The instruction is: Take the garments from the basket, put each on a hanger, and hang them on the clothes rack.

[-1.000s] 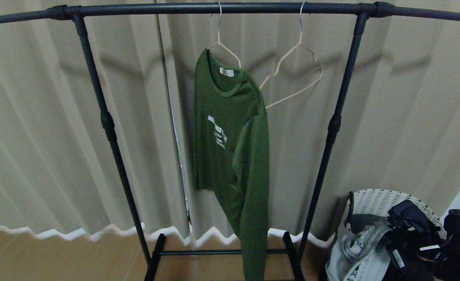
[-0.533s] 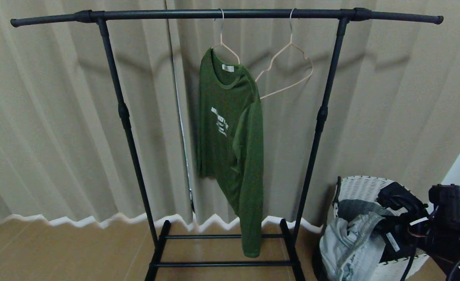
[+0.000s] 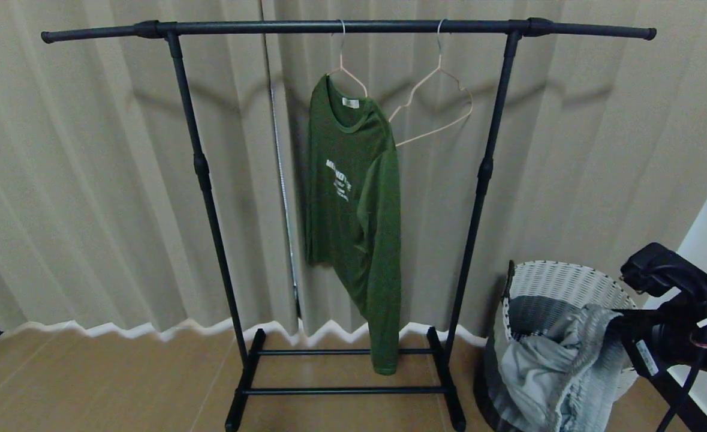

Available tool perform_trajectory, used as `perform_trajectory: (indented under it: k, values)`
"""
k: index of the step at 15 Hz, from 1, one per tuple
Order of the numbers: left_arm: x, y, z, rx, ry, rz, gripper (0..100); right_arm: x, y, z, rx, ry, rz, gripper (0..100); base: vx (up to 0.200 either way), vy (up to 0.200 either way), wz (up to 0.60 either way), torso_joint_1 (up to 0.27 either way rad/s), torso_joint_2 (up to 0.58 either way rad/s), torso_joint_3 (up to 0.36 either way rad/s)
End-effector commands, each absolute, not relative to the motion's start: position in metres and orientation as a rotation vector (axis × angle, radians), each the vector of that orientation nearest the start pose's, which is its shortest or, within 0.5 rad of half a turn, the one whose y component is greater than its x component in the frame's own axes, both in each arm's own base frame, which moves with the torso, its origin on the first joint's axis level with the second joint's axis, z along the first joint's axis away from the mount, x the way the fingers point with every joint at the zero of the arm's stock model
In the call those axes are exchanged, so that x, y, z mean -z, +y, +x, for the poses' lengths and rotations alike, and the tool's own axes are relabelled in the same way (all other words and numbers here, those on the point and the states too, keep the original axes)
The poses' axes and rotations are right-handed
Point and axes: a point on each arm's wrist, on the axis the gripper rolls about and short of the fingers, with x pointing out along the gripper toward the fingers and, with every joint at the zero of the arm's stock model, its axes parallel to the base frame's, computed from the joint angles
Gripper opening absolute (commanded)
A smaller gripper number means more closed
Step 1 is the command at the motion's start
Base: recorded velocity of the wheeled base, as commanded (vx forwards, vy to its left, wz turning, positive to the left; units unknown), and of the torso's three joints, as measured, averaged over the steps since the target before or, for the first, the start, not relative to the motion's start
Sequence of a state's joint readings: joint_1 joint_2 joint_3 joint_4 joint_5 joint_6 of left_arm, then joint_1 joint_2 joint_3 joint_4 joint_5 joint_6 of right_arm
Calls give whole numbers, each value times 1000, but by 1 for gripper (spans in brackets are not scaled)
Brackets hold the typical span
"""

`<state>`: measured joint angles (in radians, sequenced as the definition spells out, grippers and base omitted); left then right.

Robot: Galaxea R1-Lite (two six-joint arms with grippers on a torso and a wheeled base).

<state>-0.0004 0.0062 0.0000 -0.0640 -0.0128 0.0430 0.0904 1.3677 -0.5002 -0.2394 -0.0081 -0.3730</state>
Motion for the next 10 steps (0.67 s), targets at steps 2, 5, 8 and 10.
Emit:
perform_trajectory:
  k: [2, 5, 8, 10]
  values:
    - [-82, 0, -22, 12, -56, 51, 100, -167, 41, 173, -300, 494, -362, 0, 0, 0, 0, 0, 0, 0]
    - [-82, 0, -22, 14, -53, 94, 100, -185, 75, 171, -441, 424, -281, 0, 0, 0, 0, 0, 0, 0]
    - [-82, -3, -23, 114, -69, 181, 100, -202, 85, 171, -487, 350, -273, 0, 0, 0, 0, 0, 0, 0]
    - [-98, -4, -25, 212, -95, 188, 100, -209, 91, 171, -546, 321, -256, 0, 0, 0, 0, 0, 0, 0]
